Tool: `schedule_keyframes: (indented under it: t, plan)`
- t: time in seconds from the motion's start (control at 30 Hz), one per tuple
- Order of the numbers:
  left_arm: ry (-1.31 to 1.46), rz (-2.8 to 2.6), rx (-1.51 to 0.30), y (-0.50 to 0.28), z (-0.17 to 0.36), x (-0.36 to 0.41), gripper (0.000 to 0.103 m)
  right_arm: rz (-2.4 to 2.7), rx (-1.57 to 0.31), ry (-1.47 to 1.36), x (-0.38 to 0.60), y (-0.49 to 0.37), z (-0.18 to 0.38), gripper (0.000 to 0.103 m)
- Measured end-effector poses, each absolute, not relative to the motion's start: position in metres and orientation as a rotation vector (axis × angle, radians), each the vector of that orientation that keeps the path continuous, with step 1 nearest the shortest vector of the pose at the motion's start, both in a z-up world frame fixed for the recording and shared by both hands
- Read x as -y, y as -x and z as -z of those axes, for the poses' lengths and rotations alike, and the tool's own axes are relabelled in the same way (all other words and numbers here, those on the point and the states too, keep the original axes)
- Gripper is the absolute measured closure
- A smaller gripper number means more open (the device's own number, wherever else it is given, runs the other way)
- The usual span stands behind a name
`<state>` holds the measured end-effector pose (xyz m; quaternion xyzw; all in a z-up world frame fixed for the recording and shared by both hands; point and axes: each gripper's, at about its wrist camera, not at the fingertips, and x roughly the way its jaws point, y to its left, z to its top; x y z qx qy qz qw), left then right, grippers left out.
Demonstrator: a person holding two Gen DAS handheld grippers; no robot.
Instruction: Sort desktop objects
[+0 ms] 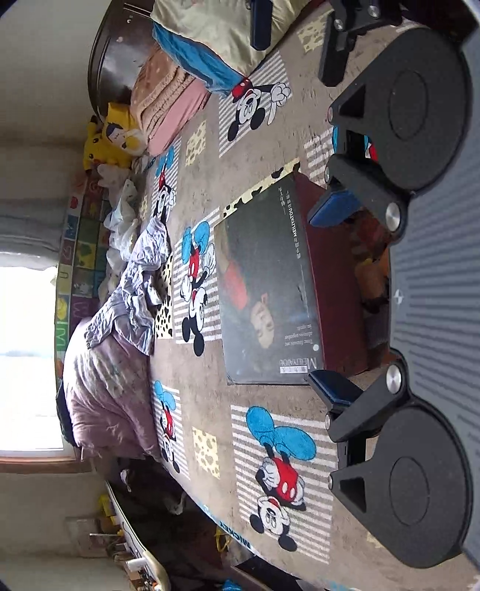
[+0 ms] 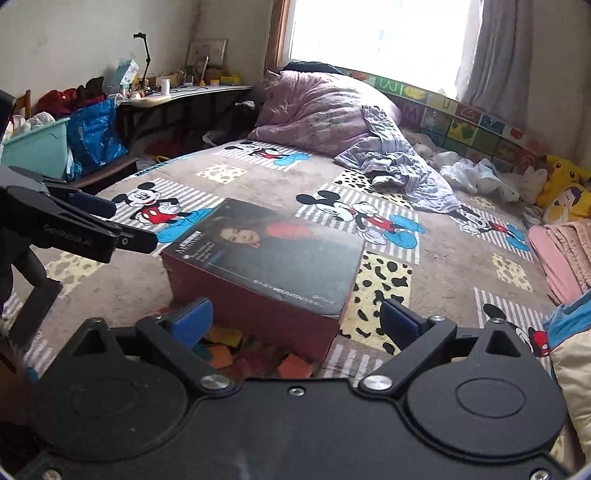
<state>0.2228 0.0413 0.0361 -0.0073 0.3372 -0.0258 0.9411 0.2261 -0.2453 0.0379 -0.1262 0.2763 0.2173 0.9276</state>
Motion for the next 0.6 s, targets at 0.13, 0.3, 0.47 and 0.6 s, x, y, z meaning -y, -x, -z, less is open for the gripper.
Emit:
schedule_keyframes:
  t: [0.13, 0.3, 0.47, 0.6]
  plan:
    - [0.003, 0.035, -0.674, -0.205, -0.041, -0.035, 0.019, -0.456, -0.581, 0.233, 0.249, -0.213, -0.039, 0.005]
    - [-0.059, 0.012, -0.641, -0.175, -0.046, -0.02, 0.018, -0.452, -0.603, 0.169, 0.259, -0.197, -0.041, 0.005]
    - [-0.118, 0.02, -0.601, -0.136, -0.048, 0.001, 0.019, -0.435, -0.605, 0.124, 0.267, -0.179, -0.042, 0.005]
    - [-0.118, 0.037, -0.59, -0.105, -0.044, 0.011, 0.019, -0.434, -0.586, 0.107, 0.27, -0.164, -0.046, 0.005]
